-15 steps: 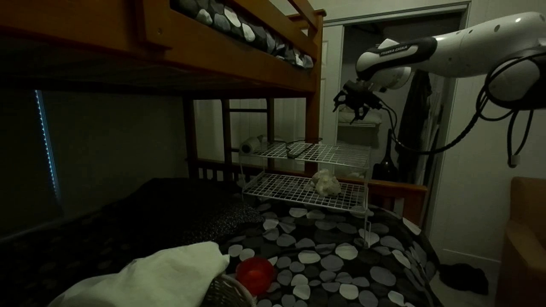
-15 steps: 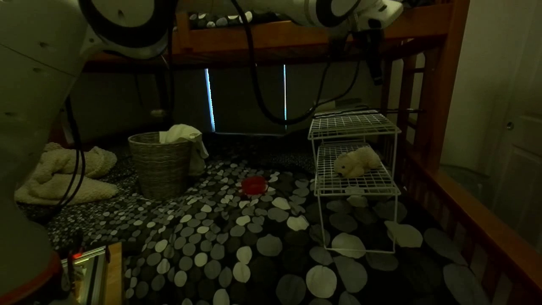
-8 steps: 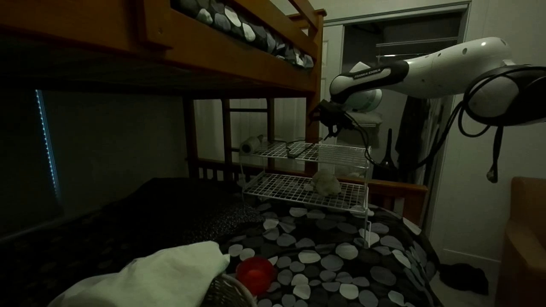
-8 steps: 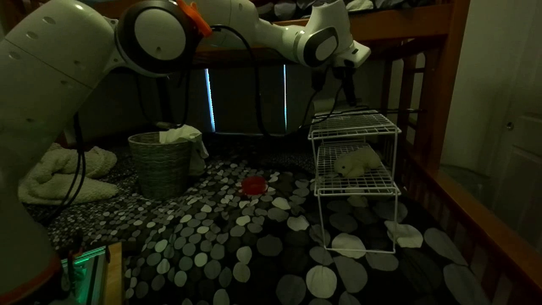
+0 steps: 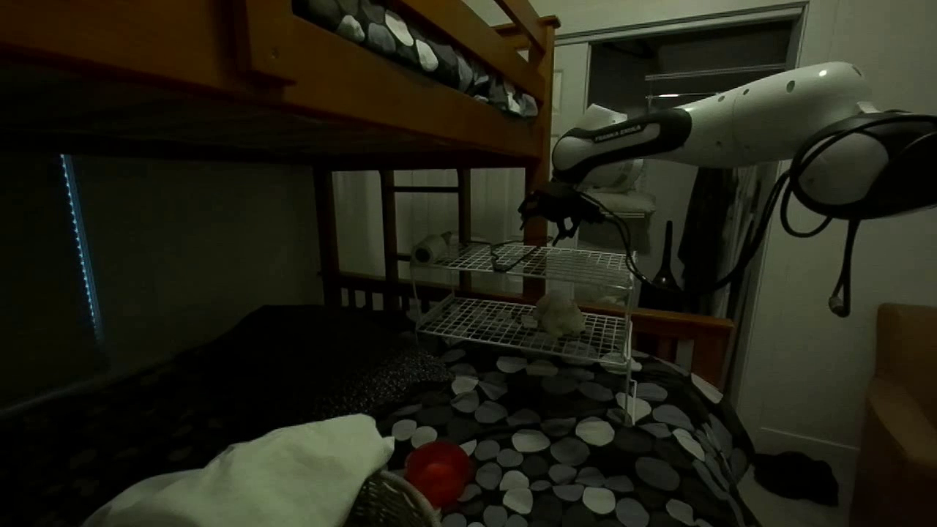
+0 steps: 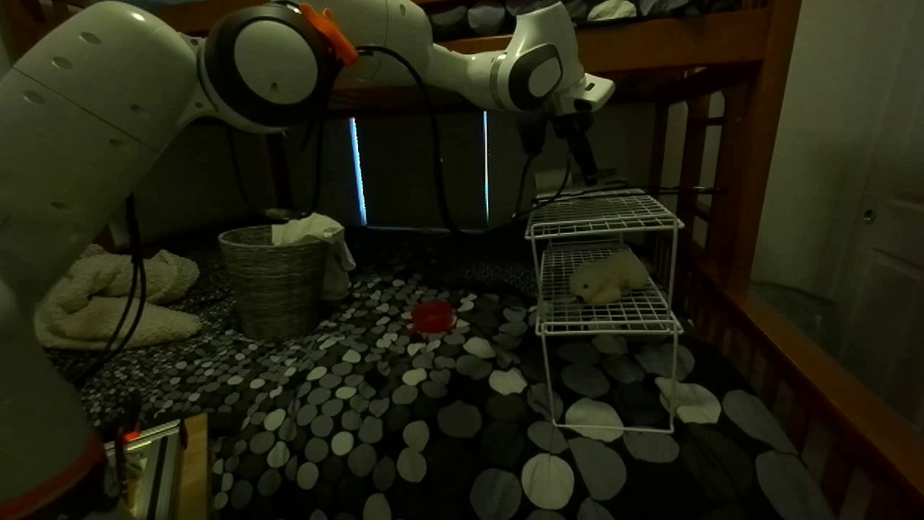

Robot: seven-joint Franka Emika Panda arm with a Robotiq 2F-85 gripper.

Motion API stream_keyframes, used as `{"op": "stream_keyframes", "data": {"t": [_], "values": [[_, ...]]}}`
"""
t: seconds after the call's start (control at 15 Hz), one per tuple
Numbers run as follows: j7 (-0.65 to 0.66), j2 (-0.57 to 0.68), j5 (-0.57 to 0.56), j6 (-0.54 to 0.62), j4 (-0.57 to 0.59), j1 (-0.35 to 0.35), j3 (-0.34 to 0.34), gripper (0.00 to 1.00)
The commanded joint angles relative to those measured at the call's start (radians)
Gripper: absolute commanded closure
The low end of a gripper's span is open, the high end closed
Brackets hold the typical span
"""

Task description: Pick up the black coat hanger and put it on the bed

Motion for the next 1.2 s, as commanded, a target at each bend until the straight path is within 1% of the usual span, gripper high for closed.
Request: {"op": "stream_keyframes", "data": {"t": [0.0,0.07,0.13,0.2,0.27,0.4,0.47,0.53,0.6,0.67,0.8,0.87,1.07,1.13], "values": [[-0.01,0.035,-0.052,-0.031,0.031,0.017,-0.022,0.18],[-0.017,0.043,-0.056,-0.009,0.038,0.02,-0.016,0.28],[-0.022,0.051,-0.062,-0.011,0.051,0.023,-0.013,0.31],[-0.032,0.06,-0.074,-0.015,0.064,0.033,-0.015,0.31],[-0.043,0.07,-0.089,-0.02,0.077,0.044,-0.018,0.37],[-0.06,0.094,-0.126,-0.035,0.112,0.064,-0.025,0.35],[-0.067,0.099,-0.15,-0.041,0.119,0.076,-0.031,0.42],[-0.08,0.11,-0.166,-0.05,0.139,0.081,-0.032,0.41],[-0.083,0.117,-0.189,-0.051,0.145,0.092,-0.039,0.51],[-0.091,0.13,-0.205,-0.055,0.164,0.097,-0.041,0.5],[-0.106,0.146,-0.236,-0.066,0.183,0.107,-0.048,0.61],[-0.111,0.155,-0.246,-0.074,0.193,0.111,-0.049,0.57],[-0.128,0.179,-0.279,-0.101,0.222,0.121,-0.061,0.57],[-0.135,0.187,-0.287,-0.109,0.231,0.124,-0.062,0.56]]}}
